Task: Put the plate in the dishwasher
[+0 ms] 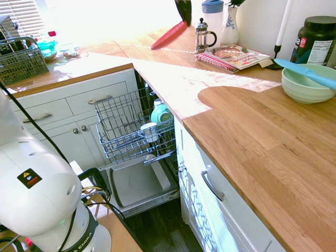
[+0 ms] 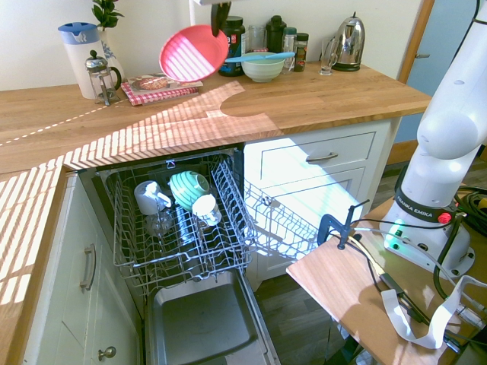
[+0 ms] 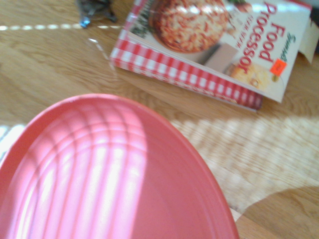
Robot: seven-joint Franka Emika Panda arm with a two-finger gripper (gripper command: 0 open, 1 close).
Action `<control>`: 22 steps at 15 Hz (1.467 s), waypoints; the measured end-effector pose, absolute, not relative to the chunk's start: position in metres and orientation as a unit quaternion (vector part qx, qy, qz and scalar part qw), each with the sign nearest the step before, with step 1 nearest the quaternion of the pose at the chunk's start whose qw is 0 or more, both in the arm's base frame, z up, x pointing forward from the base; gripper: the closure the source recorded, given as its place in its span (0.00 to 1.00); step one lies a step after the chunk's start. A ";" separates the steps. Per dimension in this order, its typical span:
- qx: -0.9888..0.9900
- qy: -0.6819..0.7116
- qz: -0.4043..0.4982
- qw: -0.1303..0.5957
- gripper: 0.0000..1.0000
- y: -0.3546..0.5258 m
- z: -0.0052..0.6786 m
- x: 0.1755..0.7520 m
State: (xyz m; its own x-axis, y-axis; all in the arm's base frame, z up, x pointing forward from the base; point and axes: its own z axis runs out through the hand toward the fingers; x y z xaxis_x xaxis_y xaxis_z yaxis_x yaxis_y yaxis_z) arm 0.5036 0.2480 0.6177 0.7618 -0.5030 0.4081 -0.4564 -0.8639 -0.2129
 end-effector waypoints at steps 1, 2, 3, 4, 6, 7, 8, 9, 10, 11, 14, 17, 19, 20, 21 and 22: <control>-0.937 0.238 -0.253 0.030 1.00 0.299 0.624 0.480; -0.938 0.217 -0.270 0.009 1.00 0.347 0.617 0.459; -0.938 0.196 -0.285 -0.014 1.00 0.384 0.600 0.447; -0.938 0.174 -0.297 -0.038 1.00 0.405 0.577 0.447; -0.931 0.132 -0.324 -0.104 1.00 0.433 0.512 0.464; -0.923 0.112 -0.340 -0.138 1.00 0.449 0.480 0.470; -0.915 0.091 -0.353 -0.172 1.00 0.472 0.450 0.469; -0.906 0.073 -0.363 -0.205 1.00 0.497 0.425 0.462; -0.896 0.056 -0.372 -0.235 1.00 0.521 0.406 0.451; -0.885 0.040 -0.381 -0.265 1.00 0.541 0.392 0.438; -0.858 -0.006 -0.379 -0.347 1.00 0.556 0.347 0.425; -0.871 -0.049 -0.312 -0.376 1.00 0.549 0.269 0.420; -0.888 -0.077 -0.280 -0.355 1.00 0.563 0.222 0.400; -0.891 -0.088 -0.275 -0.350 1.00 0.569 0.209 0.390; -0.894 -0.095 -0.269 -0.346 1.00 0.575 0.201 0.381; -0.896 -0.097 -0.263 -0.344 1.00 0.581 0.198 0.375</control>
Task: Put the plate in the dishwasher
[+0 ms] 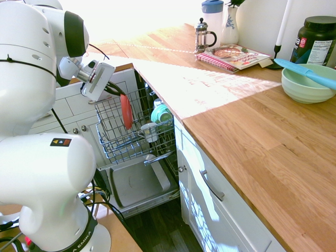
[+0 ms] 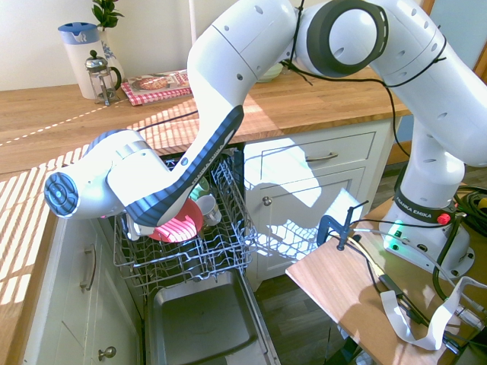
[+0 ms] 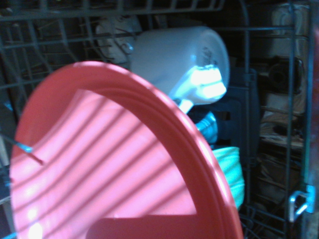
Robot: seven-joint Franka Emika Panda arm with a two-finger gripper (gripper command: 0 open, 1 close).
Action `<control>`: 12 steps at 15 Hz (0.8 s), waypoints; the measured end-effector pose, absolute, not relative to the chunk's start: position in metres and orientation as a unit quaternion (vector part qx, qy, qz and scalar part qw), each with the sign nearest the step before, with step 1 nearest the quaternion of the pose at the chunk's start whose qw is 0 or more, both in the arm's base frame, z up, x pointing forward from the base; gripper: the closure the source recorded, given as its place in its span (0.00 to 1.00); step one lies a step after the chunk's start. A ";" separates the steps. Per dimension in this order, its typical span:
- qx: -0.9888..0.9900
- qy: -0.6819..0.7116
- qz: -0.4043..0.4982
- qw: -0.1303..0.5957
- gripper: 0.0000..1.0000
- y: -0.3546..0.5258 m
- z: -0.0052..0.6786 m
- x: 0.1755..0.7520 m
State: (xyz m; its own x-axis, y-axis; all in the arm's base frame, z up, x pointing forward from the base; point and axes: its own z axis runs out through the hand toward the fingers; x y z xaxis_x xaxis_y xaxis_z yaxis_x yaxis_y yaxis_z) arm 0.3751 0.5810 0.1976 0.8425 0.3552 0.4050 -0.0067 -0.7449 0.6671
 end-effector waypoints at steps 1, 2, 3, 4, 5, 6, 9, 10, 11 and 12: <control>0.899 0.099 0.256 0.342 1.00 0.586 0.193 0.374; 0.903 0.100 0.242 0.341 0.00 0.590 0.188 0.373; 0.909 0.102 0.223 0.338 0.00 0.594 0.183 0.376; 0.914 0.102 0.206 0.333 0.00 0.598 0.181 0.382; 0.919 0.100 0.193 0.329 0.00 0.602 0.180 0.389; 0.923 0.099 0.179 0.327 0.00 0.605 0.181 0.398; 0.930 0.102 0.127 0.329 0.00 0.608 0.184 0.413; 0.932 0.105 0.106 0.330 0.00 0.610 0.184 0.416; 0.936 0.107 0.082 0.326 0.00 0.611 0.184 0.418; 0.939 0.110 0.057 0.321 0.00 0.612 0.184 0.418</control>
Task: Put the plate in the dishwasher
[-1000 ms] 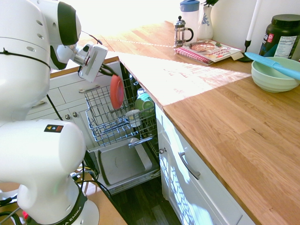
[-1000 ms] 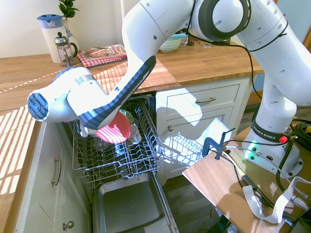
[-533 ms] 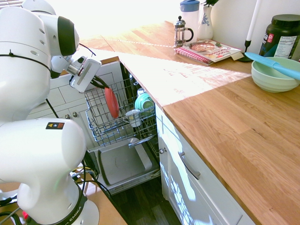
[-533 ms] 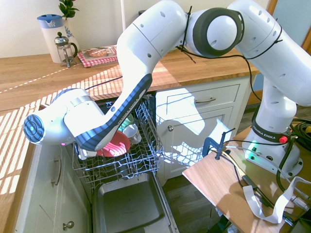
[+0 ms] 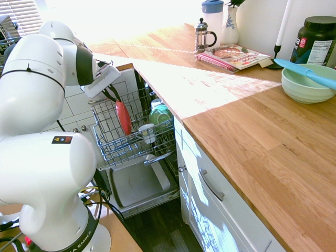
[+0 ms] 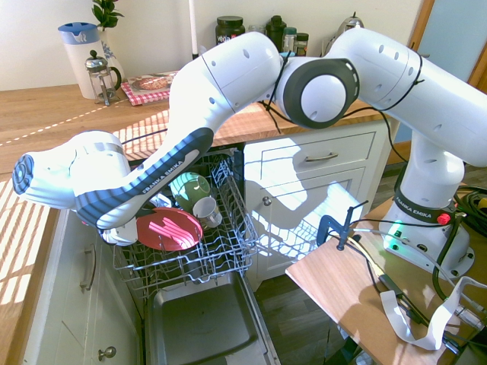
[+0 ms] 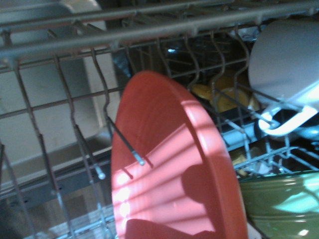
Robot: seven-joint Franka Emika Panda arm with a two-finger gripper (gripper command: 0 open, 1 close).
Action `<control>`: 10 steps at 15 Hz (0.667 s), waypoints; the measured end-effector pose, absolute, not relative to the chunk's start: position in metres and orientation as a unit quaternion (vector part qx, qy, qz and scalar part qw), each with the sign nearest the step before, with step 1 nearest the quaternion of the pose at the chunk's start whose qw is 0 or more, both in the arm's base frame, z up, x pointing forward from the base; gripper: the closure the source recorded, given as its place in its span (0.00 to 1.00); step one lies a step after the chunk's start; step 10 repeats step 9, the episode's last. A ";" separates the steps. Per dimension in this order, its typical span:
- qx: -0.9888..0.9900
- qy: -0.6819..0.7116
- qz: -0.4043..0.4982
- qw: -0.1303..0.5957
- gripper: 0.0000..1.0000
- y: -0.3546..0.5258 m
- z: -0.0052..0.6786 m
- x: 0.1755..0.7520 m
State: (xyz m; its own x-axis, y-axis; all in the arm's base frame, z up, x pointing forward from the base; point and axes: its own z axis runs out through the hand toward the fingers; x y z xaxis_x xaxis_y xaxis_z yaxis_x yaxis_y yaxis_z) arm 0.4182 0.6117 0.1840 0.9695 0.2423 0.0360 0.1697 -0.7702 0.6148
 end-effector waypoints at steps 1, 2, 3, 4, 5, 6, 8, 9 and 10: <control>0.943 0.111 0.029 0.313 0.00 0.613 0.185 0.417; 0.946 0.110 0.002 0.304 0.00 0.612 0.190 0.418; 0.951 0.107 -0.024 0.288 0.00 0.612 0.198 0.421; 0.957 0.100 -0.037 0.269 0.00 0.610 0.212 0.430; 0.961 0.092 -0.041 0.257 0.00 0.606 0.228 0.441; 0.964 0.086 -0.040 0.249 0.00 0.600 0.246 0.453; 0.970 0.072 -0.044 0.230 0.00 0.583 0.282 0.478; 0.973 0.066 -0.051 0.216 0.00 0.572 0.304 0.491; 0.973 0.066 -0.051 0.216 0.00 0.572 0.304 0.491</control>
